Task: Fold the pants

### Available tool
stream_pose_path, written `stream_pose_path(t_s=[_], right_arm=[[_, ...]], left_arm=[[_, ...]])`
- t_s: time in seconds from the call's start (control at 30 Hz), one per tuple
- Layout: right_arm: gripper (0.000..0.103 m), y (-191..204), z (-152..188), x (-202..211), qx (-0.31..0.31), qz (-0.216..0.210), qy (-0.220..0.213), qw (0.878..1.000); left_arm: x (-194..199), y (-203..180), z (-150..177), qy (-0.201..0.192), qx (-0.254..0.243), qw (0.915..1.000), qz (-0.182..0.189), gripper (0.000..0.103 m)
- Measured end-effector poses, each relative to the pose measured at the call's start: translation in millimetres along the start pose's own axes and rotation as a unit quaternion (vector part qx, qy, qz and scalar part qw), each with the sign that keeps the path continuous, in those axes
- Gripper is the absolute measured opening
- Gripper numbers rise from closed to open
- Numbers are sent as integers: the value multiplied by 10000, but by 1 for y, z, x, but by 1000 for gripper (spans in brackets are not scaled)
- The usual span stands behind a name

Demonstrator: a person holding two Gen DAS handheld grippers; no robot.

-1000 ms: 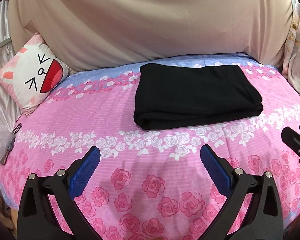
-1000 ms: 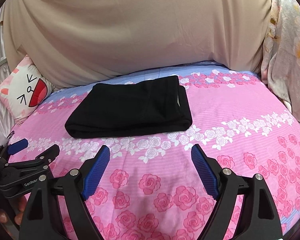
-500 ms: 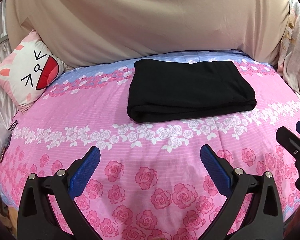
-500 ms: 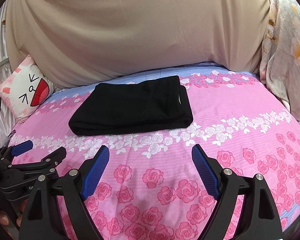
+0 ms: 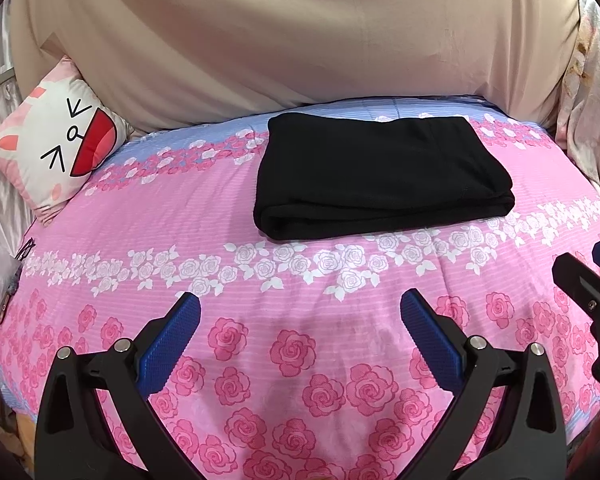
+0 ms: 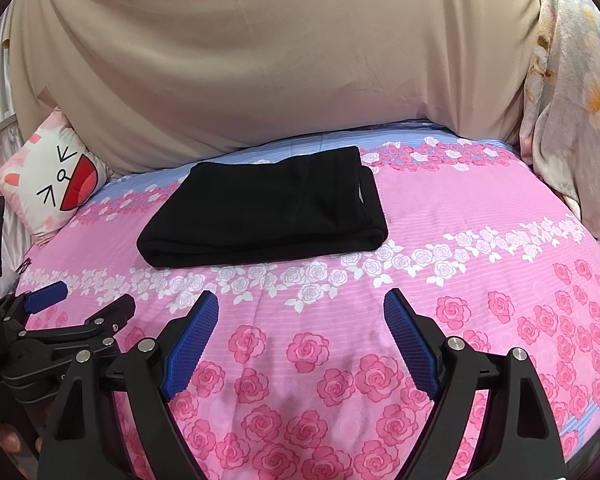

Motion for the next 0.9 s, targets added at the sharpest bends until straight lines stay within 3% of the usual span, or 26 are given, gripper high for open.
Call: stream_pose_path(t_s=[0.9], right_arm=[[83,3,3,-8,-10,-21,99,9999]], left_arm=[[-6,3,0,38,-12,10000,-3,98]])
Point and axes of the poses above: each gripper's, at about its wrist camera, not at the fingertips, and x roughly against the way its jaws point, y to its left, z to its underside, the point moved 4 cm from there along -x, roughly the way its jaws point, and after that the axes turned 8 degrees about y, right-handed, at the moved point
